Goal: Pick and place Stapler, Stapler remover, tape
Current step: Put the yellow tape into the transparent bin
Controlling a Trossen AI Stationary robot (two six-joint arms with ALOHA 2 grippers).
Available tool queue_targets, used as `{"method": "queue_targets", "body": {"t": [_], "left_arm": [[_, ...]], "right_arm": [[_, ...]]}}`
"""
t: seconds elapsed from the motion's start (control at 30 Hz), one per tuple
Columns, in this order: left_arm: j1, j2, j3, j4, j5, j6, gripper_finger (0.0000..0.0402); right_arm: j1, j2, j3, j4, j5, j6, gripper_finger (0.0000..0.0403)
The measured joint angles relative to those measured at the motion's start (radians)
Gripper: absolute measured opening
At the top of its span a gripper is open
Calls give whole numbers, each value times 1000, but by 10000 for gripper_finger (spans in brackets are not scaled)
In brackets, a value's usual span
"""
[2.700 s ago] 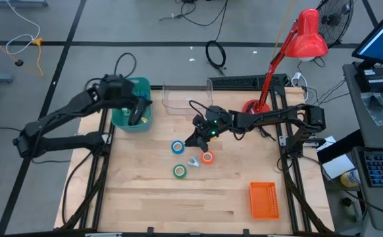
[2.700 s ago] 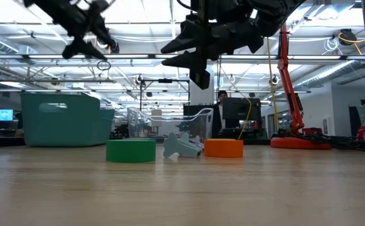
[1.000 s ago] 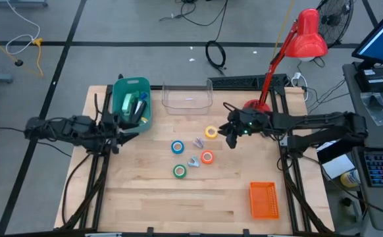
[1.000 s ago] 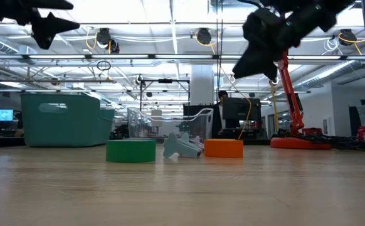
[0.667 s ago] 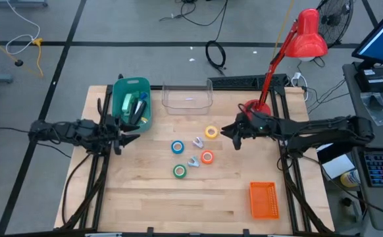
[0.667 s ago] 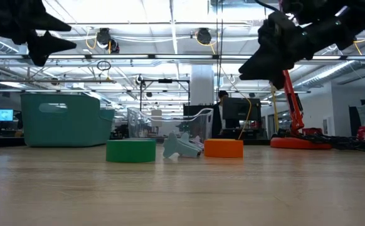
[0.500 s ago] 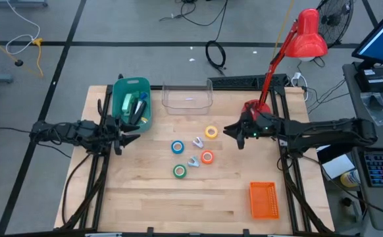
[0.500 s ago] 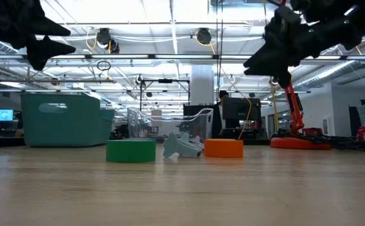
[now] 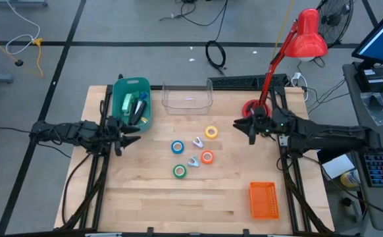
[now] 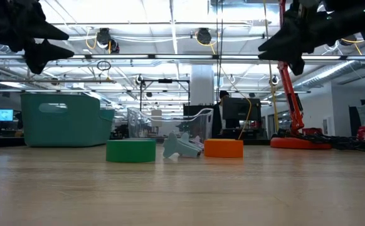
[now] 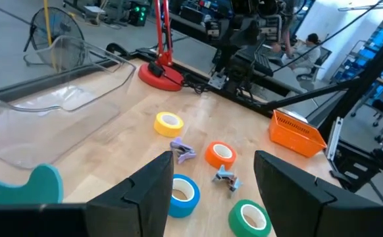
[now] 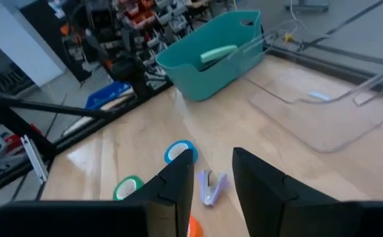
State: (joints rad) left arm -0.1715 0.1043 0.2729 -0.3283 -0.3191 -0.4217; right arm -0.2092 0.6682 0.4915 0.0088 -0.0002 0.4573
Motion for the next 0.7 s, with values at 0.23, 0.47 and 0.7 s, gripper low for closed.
{"method": "queue_targets", "body": {"t": [0.23, 0.47, 0.7], "left_arm": [[0, 0, 0, -31, 4, -5, 216], [0, 0, 0, -36, 5, -2, 216], [0, 0, 0, -36, 6, -2, 216]], "right_arm": [[0, -4, 0, 14, 0, -23, 100], [1, 1, 0, 41, -4, -44, 100], [43, 91, 0, 47, -82, -52, 100]]}}
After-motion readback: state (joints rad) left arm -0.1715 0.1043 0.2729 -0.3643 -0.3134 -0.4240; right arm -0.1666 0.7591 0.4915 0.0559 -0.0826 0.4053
